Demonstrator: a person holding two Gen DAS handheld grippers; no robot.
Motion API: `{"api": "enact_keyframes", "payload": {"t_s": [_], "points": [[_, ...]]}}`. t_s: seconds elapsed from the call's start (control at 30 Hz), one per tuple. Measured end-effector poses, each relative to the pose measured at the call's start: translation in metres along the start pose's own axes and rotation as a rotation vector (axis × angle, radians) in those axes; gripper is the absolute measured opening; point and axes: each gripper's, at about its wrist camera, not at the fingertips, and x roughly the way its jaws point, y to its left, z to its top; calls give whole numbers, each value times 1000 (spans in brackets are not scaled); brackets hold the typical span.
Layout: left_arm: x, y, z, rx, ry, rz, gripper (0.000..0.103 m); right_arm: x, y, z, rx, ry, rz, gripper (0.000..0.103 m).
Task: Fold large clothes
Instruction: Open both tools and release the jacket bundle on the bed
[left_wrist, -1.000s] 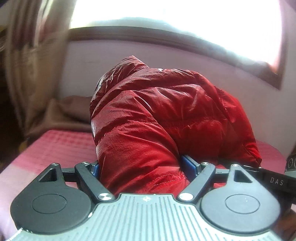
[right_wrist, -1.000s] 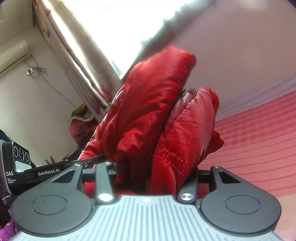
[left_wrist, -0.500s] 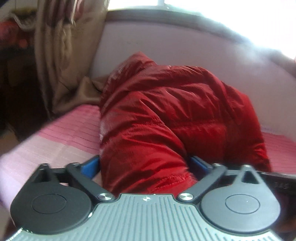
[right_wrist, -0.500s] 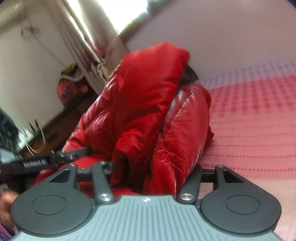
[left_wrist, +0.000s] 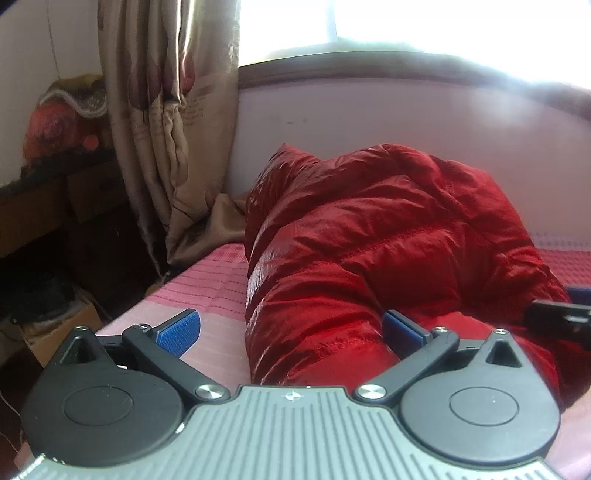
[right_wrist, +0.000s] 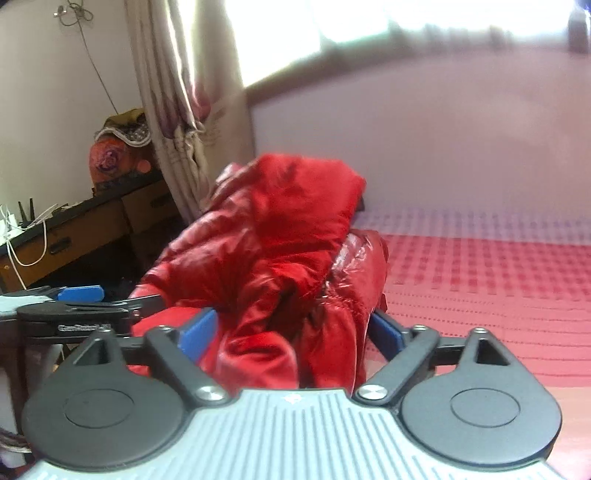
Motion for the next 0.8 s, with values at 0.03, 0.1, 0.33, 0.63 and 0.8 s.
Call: {"api": "enact_keyframes", "payload": {"t_s": [0.03,0.1,0.33,0.63,0.8], "points": [[-1,-1,1,6,7,11,103,-4,2,1,-6,2,-5,91],[-9,-1,2,2,18,17,103,-14,8,4,-14,3,-9,91],[-41,2,4,-9,24,30,103,-54,21,11,-56,-18,-9,95],[-91,-12,9,92,17,100,103,-83,33,6,-38,39,-108,103],[-120,-8,17,0,97,2,103,-94,47,2,-97,58,-175,103]]}}
